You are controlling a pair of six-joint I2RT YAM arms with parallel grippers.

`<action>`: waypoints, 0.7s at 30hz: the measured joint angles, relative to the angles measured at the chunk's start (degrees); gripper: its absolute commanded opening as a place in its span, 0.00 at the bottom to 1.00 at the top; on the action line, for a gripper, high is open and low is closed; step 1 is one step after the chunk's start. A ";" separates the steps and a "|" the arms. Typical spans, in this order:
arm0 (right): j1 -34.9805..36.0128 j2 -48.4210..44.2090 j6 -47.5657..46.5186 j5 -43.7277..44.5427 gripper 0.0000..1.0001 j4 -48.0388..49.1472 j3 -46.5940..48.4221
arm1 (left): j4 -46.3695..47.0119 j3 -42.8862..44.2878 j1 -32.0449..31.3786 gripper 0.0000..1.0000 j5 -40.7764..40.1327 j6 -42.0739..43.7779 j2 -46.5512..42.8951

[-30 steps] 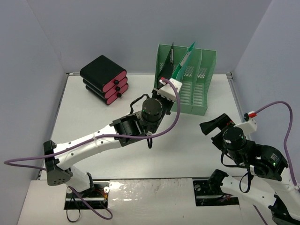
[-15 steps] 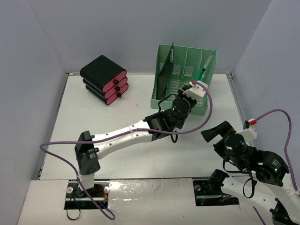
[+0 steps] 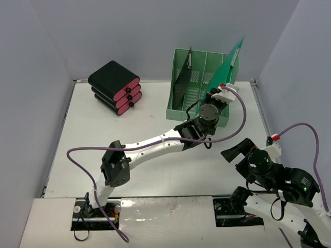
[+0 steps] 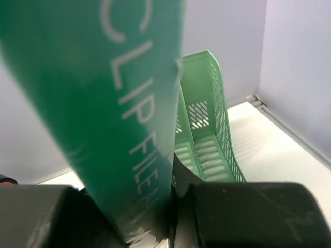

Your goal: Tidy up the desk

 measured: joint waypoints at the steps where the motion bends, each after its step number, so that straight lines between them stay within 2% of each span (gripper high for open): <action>1: 0.00 0.10 -0.12 -0.18 1.00 -0.37 0.07 | 0.61 0.68 0.36 0.00 -0.22 -0.04 0.54; 12: 0.00 0.77 -1.03 -1.76 1.00 -3.27 2.79 | 7.58 4.38 4.80 0.00 -1.54 -2.87 7.08; 21: -0.07 0.51 -1.97 -3.32 1.00 -4.56 3.27 | 12.21 4.66 5.46 0.00 -1.64 -4.35 12.57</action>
